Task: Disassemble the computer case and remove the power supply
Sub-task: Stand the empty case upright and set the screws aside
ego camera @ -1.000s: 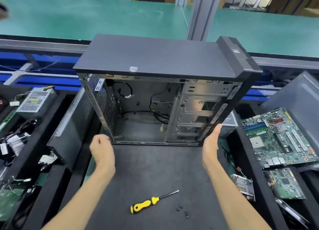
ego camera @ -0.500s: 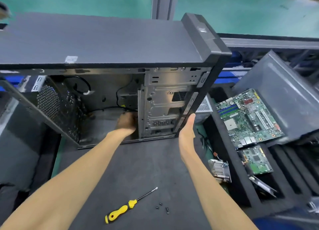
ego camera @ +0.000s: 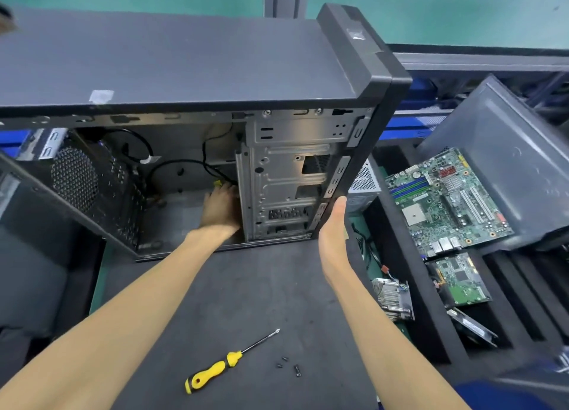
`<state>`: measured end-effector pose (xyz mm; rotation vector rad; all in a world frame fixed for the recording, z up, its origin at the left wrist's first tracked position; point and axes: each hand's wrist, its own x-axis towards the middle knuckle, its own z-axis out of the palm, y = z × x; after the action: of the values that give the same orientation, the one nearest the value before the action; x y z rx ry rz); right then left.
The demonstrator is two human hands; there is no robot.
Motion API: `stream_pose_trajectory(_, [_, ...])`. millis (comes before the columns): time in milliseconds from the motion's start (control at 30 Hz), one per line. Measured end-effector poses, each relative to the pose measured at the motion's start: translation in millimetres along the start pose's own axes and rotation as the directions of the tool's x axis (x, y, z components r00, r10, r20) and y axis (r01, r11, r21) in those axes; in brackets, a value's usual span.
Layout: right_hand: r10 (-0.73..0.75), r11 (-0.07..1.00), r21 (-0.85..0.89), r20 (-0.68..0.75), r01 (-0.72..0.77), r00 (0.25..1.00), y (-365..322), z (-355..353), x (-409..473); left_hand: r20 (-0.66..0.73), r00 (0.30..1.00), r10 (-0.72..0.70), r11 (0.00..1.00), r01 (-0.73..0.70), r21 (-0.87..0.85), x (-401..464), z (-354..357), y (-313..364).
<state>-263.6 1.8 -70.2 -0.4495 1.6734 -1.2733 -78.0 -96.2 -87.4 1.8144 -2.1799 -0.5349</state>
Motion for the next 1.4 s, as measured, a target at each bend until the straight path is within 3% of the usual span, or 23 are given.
stream_pose_trajectory(67, [-0.007,1.0,0.006,0.013,0.007,1.0,0,-3,-1,-0.124,0.99,-0.064,0.995,0.055,-0.079,-7,-10,1])
stream_pose_trajectory(167, [-0.055,0.998,0.0,-0.011,0.055,0.998,3,-6,-7,-0.067,0.977,-0.201,0.978,0.195,-0.079,-17,-23,-4])
stream_pose_trajectory(300, [-0.188,0.982,-0.053,-0.256,0.181,0.948,17,-14,-22,-0.051,0.986,-0.157,0.958,0.14,-0.252,-52,-36,-21])
stream_pose_trajectory(367, [-0.205,0.979,-0.066,-0.275,0.194,0.939,24,-22,-26,-0.094,0.983,-0.158,0.935,0.119,-0.333,-75,-41,-25])
stream_pose_trajectory(467, [-0.231,0.971,-0.112,-0.197,0.212,0.953,33,-36,-30,-0.108,0.987,-0.121,0.942,0.08,-0.326,-105,-45,-18])
stream_pose_trajectory(633, [-0.223,0.941,-0.229,0.128,0.247,0.967,39,-55,-41,0.239,0.965,0.111,0.924,-0.012,-0.381,-137,-31,11])
stream_pose_trajectory(733, [-0.136,0.929,-0.282,0.342,0.239,0.93,40,-62,-48,0.275,0.953,0.13,0.925,-0.017,-0.379,-148,-10,34])
stream_pose_trajectory(833, [0.024,0.961,-0.243,0.553,0.133,0.833,35,-67,-56,0.257,0.96,0.11,0.908,0.008,-0.42,-157,6,53])
stream_pose_trajectory(933, [0.16,0.934,-0.33,0.725,0.134,0.67,29,-77,-60,0.25,0.964,0.09,0.904,0.027,-0.427,-170,12,65])
stream_pose_trajectory(1000, [0.206,0.891,-0.407,0.758,0.202,0.619,26,-80,-59,0.231,0.972,0.047,0.906,0.056,-0.42,-179,15,68])
stream_pose_trajectory(1100, [0.232,0.846,-0.465,0.761,0.261,0.605,23,-75,-57,0.164,0.986,-0.011,0.93,0.07,-0.361,-196,15,68])
stream_pose_trajectory(1267, [0.186,0.831,-0.468,0.743,0.3,0.643,29,-80,-52,0.055,0.987,-0.15,0.925,0.16,-0.345,-220,12,64])
stream_pose_trajectory(1400, [0.162,0.828,-0.474,0.713,0.299,0.682,40,-81,-59,0.095,0.985,-0.141,0.941,0.163,-0.297,-243,4,58])
